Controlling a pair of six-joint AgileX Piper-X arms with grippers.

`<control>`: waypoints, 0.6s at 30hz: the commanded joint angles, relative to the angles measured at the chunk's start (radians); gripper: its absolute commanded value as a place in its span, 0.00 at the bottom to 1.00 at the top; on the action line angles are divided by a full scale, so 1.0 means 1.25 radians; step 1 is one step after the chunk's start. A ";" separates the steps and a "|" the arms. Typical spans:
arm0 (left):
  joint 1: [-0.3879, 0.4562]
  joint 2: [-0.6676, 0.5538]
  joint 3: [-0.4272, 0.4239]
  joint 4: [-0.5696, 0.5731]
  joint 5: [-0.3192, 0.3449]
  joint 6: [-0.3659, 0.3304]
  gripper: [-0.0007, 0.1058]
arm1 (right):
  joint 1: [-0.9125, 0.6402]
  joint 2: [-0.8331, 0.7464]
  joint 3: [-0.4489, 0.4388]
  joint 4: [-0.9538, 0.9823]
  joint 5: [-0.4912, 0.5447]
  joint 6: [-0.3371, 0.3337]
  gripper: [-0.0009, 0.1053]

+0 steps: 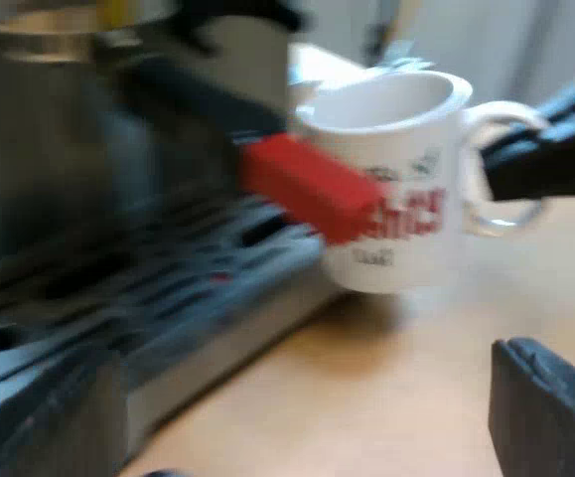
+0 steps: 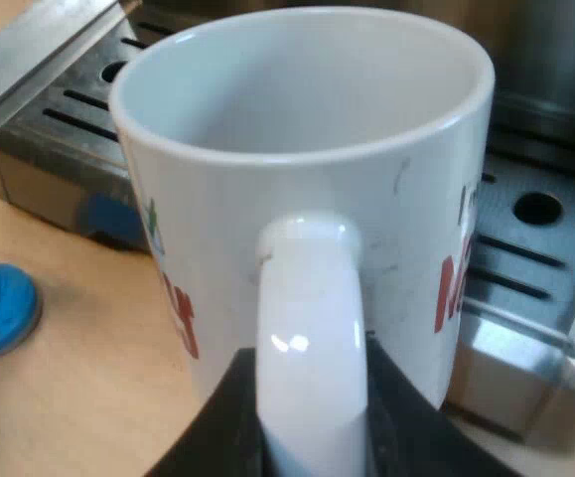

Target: Remove mug from coffee machine

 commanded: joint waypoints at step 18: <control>-0.126 0.001 -0.098 0.037 0.068 -0.086 0.72 | 0.002 -0.415 -0.048 0.520 0.075 0.053 0.01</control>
